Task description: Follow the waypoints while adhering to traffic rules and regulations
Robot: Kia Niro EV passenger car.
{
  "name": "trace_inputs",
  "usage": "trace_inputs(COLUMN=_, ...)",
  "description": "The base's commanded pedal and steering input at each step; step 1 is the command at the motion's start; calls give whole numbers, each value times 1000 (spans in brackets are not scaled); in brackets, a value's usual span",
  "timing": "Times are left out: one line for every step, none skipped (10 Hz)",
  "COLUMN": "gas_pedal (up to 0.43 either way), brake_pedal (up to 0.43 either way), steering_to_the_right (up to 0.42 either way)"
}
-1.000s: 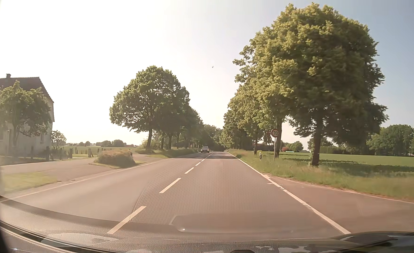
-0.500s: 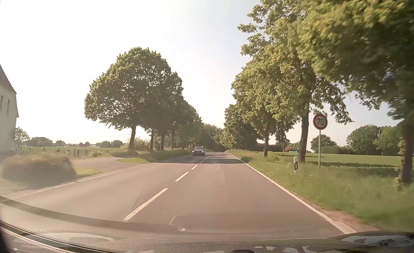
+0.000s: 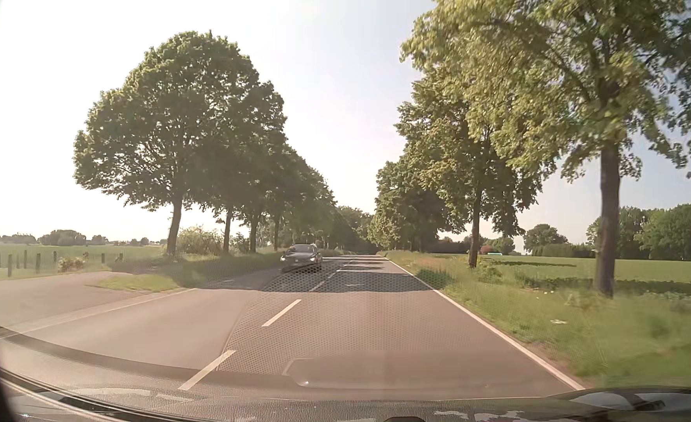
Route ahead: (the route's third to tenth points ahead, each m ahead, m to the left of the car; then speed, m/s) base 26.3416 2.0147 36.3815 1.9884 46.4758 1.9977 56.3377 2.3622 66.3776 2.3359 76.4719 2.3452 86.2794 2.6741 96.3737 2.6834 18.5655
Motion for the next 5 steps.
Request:
trace_inputs(gas_pedal=209, brake_pedal=0, steering_to_the_right=1)
trace_inputs(gas_pedal=209, brake_pedal=0, steering_to_the_right=1)
trace_inputs(gas_pedal=209, brake_pedal=0, steering_to_the_right=2)
trace_inputs(gas_pedal=209, brake_pedal=0, steering_to_the_right=3)
trace_inputs(gas_pedal=209, brake_pedal=0, steering_to_the_right=4)
